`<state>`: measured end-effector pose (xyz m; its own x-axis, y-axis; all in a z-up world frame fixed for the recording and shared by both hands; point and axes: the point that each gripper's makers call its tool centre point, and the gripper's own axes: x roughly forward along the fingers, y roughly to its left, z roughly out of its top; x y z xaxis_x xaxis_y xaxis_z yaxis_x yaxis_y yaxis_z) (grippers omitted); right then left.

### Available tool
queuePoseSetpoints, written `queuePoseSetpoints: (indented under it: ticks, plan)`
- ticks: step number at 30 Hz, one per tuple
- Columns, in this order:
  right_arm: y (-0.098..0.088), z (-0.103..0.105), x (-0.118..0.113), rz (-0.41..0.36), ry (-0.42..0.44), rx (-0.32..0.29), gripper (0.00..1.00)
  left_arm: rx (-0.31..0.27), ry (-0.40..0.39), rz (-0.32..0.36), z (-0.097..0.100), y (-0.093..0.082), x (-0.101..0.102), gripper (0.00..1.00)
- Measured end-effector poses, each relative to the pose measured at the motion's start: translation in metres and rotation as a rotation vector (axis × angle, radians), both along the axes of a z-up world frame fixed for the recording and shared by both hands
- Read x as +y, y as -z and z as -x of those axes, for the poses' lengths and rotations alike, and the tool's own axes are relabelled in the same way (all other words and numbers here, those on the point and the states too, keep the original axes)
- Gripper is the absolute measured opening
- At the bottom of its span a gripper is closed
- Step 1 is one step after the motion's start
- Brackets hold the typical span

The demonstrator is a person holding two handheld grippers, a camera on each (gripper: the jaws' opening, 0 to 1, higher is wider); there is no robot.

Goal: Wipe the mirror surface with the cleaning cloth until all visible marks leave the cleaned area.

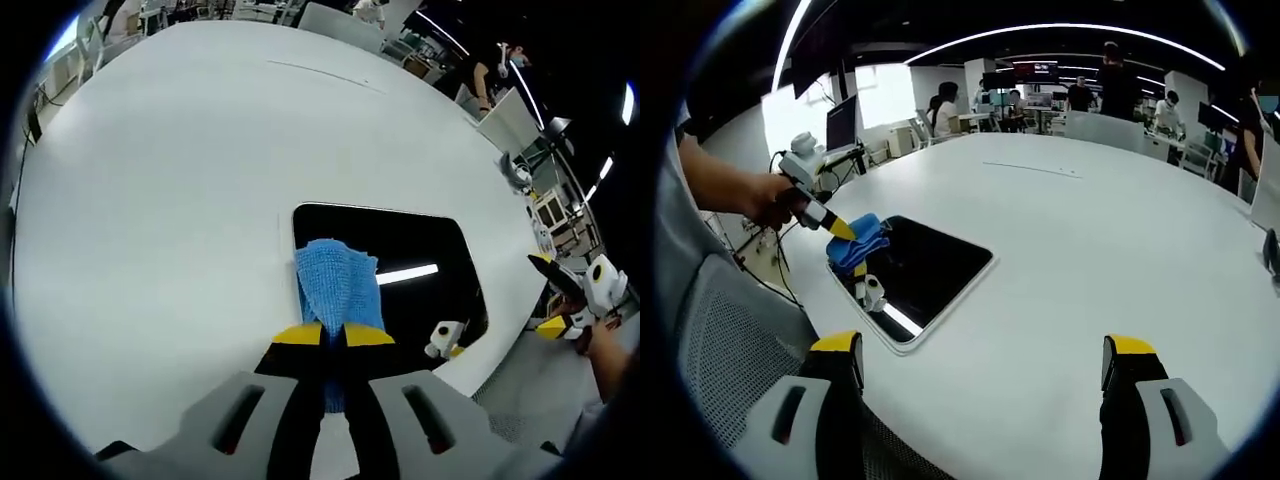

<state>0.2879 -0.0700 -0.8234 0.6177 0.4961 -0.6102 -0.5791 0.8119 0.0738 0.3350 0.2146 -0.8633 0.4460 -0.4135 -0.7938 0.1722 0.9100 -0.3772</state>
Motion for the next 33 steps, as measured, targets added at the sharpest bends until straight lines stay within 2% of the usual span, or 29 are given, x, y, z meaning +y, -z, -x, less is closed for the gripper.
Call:
queuePoseSetpoints:
  ticks: [8,20,31,33]
  plan:
    - [0.000,0.000,0.000,0.000,0.002,0.002,0.98,-0.019,0.012,-0.022,-0.024,0.000,0.000,0.03]
    - [0.002,0.001,0.000,0.003,0.001,0.012,0.98,-0.018,0.017,-0.029,-0.057,0.000,-0.001,0.03]
    - [0.002,0.000,-0.002,0.003,0.007,0.011,0.98,-0.042,0.017,-0.052,-0.073,0.000,-0.002,0.03]
    - [0.003,0.000,-0.002,0.002,0.006,0.013,0.98,-0.059,0.049,-0.073,-0.073,0.001,-0.003,0.03]
